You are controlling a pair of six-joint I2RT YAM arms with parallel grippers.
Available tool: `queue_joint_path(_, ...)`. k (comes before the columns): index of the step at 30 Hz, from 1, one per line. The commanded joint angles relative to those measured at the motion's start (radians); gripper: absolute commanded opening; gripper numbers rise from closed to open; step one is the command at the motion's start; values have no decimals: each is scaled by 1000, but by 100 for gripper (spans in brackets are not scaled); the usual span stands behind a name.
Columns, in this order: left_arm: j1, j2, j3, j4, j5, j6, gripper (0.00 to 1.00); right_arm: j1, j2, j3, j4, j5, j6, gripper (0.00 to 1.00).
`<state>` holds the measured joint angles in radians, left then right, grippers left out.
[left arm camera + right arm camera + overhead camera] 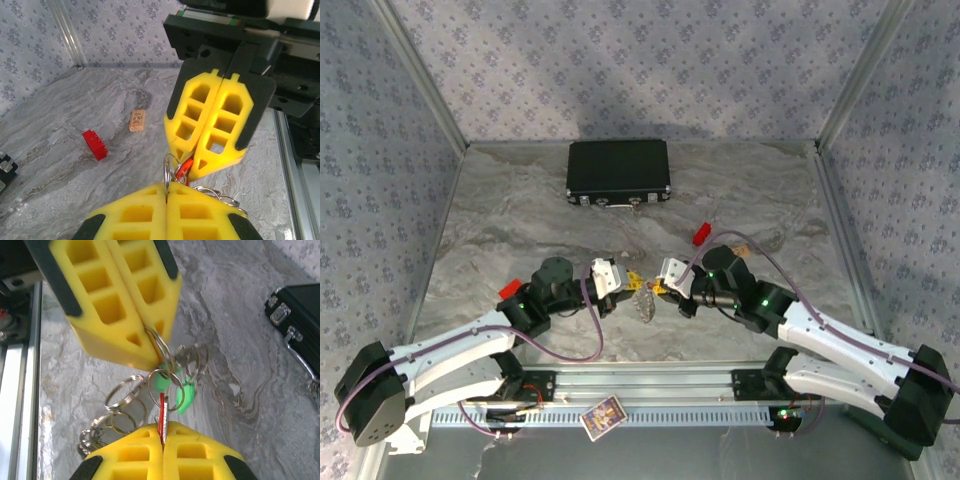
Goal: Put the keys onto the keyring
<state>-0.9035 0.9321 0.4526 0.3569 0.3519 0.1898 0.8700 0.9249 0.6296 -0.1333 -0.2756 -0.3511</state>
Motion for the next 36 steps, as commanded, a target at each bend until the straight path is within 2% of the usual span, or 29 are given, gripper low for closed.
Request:
queue_joint_path(1,-5,-19,0,81,23,-5,0,-9,27,38,-80,7,-46,0)
queue_joint_path(5,-8,-27,0,73,7,2,0,-9,33,52,-85,-25,-36,1)
queue_joint_path(6,-8,-28,0,71,6,3,0,-9,27,54,-86,-29,-35,4)
queue_joint_path(9,-11,-27,2,63,7,7,0,-12,-1,56,-81,-46,-26,23)
queue_joint_path(12,-12,-22,1,62,12,8,0,-25,-37,54,-76,-95,-25,31)
queue_joint_path(14,-15,-18,4,64,19,8,0,-34,-47,57,-63,-131,-22,33)
queue_joint_path(24,-15,-9,11,57,43,7,0,-42,-1,32,147,-152,79,29)
queue_joint_path(36,-19,-8,9,64,59,5,0,-43,60,59,107,-198,42,18)
